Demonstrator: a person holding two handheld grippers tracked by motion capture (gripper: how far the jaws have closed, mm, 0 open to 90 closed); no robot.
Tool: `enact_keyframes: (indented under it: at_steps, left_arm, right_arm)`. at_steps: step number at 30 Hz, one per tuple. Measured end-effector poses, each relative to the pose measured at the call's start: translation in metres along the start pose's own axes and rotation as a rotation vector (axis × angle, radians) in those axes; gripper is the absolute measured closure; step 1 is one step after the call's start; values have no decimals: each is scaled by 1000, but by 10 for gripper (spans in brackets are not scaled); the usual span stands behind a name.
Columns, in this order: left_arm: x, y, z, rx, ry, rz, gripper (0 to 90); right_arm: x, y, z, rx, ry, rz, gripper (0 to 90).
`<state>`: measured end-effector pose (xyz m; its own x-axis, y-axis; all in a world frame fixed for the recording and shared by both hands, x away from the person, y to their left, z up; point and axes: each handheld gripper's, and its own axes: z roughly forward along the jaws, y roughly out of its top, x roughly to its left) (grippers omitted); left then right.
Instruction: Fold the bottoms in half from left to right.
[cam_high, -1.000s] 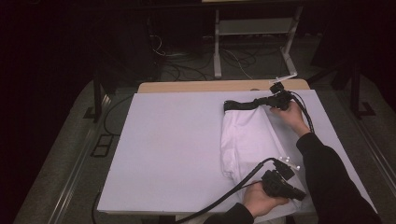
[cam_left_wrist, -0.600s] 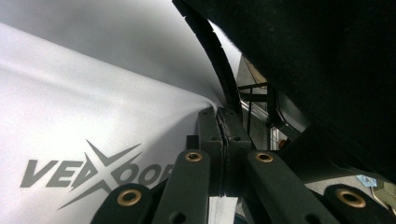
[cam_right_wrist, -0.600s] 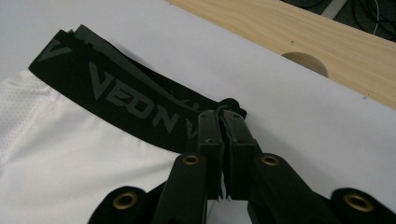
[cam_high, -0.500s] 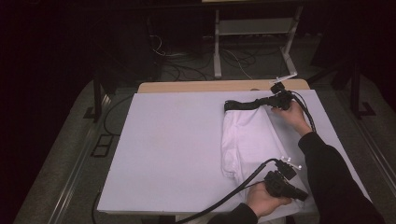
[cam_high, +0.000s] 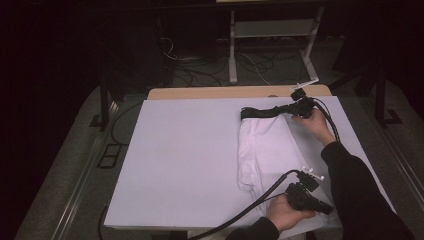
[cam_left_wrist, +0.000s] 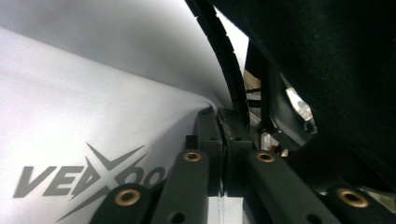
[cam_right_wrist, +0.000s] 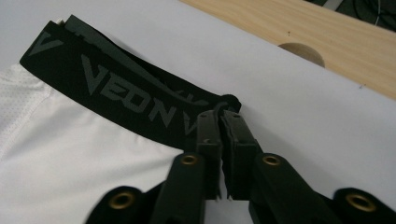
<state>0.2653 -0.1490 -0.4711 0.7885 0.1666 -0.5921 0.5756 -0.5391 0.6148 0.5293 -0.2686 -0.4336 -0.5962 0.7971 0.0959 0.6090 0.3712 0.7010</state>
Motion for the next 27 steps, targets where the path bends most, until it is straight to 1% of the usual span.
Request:
enact_keyframes:
  at_steps: [1, 2, 3, 4, 5, 6, 7, 8, 9, 11, 13, 16, 17, 18, 19, 20, 21, 22, 23, 24, 27]
  left_arm:
    - [1, 0, 1, -6, -18, -21, 780]
    - [1, 0, 0, -5, -11, -21, 699]
    - [0, -1, 0, -7, 2, -6, 685]
    - [-1, -1, -1, -16, 14, 4, 648]
    - [-3, -1, -4, -38, 34, 14, 578]
    - [-5, -1, -5, -54, 42, 16, 504]
    - [-8, -2, -8, -72, 57, 33, 458]
    - [-10, -2, -10, -82, 76, 48, 391]
    - [-12, -1, -12, -83, 101, 66, 344]
    - [-14, -1, -16, -86, 132, 87, 255]
    - [-12, -1, -20, -105, 128, 83, 179]
    - [-10, -2, -28, -120, 143, 89, 143]
    - [-10, -2, -31, -126, 142, 86, 124]
    - [-9, -2, -33, -135, 144, 85, 120]
    - [-9, -2, -36, -138, 148, 93, 96]
    - [-9, -2, -38, -132, 150, 96, 53]
    - [-8, -1, -40, -119, 153, 96, 7]
    - [-8, -1, -43, -116, 159, 106, 0]
    - [-8, 0, -46, -119, 169, 117, 0]
    - [-9, 0, -48, -125, 172, 116, 0]
    - [-8, 1, -57, -140, 178, 125, 0]
  right_arm:
    - [-1, 0, 0, 5, 8, 14, 755]
    - [-2, 0, 0, 9, 9, 37, 704]
    - [-4, -1, -1, 7, 32, 52, 708]
    - [-4, -1, -3, 7, 44, 52, 695]
    - [-3, -2, -4, 10, 39, 48, 652]
    - [-1, -2, -6, 8, 34, 40, 609]
    - [0, -2, -8, 7, 32, 32, 559]
    - [1, -3, -10, 5, 29, 26, 484]
    - [2, -3, -12, 3, 33, 24, 437]
    - [4, -4, -16, 0, 41, 27, 329]
    - [6, -4, -20, -8, 46, 29, 260]
    - [9, -5, -27, -35, 43, 38, 131]
    - [10, -5, -29, -37, 47, 40, 108]
    - [10, -6, -31, -38, 57, 39, 55]
    - [11, -7, -32, -39, 58, 39, 0]
    - [12, -7, -34, -36, 58, 46, 0]
    - [12, -8, -35, -39, 68, 55, 0]
    - [13, -9, -37, -47, 80, 59, 0]
    - [14, -10, -38, -49, 82, 57, 0]
    - [16, -10, -39, -48, 74, 51, 0]
    - [20, -12, -42, -59, 83, 48, 0]
